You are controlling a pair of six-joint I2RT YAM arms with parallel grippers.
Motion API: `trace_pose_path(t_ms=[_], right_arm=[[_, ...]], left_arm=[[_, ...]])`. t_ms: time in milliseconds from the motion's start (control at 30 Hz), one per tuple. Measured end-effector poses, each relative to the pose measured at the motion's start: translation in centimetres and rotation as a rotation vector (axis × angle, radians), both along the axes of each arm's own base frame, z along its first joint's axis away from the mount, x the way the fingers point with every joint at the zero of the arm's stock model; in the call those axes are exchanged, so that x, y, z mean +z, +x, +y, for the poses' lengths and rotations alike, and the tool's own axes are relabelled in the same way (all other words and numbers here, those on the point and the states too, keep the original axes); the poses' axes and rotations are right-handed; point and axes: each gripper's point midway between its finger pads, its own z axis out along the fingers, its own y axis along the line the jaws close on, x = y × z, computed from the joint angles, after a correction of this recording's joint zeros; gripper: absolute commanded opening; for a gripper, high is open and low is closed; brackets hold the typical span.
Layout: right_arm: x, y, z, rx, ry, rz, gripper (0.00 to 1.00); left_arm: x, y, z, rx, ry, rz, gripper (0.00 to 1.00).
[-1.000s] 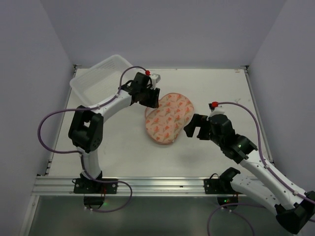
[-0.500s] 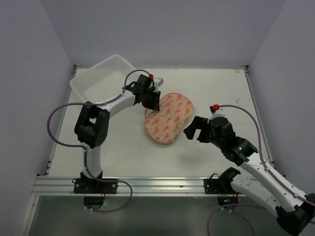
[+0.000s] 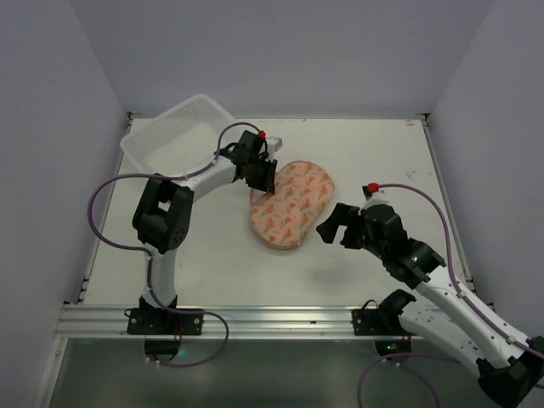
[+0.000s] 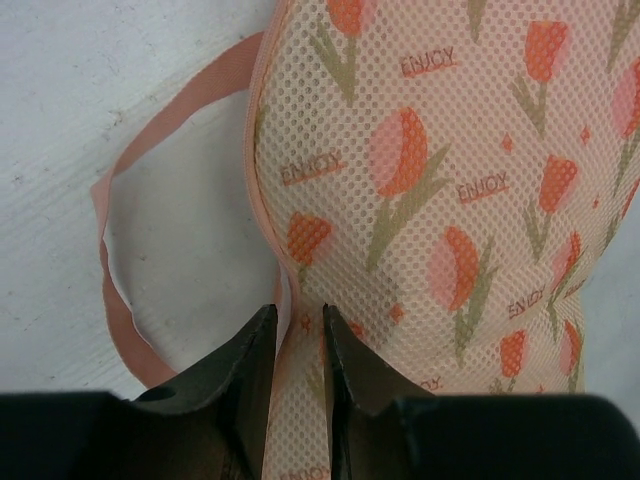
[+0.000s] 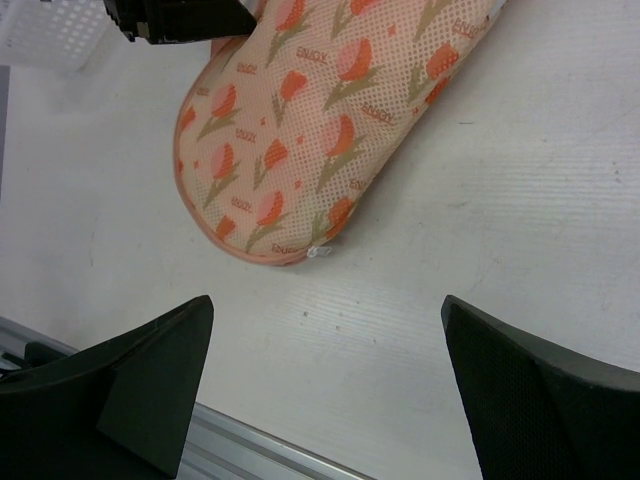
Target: Unzip the laundry bag and remove the bra
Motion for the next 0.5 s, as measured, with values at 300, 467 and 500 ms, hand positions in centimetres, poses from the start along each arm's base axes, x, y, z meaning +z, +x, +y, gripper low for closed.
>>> trace_pose_path(t_ms=[300,467,500], right_arm=[[-0.38,-0.14,0.17,0.002,0.01,0.012,0.97],[-0.35,-0.14,0.19,0.001,0.013,0.012,0.97],[-0.34,-0.14,0.19,0.001,0.014,0.012,0.97]], left_arm=[[-0.74,0.31,0.38,0.016,0.028,0.001,0.28],[-0.81,0.22,0.25,0.011,0.022,0.006,0.19],[-0.79,0.19,0.2,0.009,0.019,0.007,0.13]])
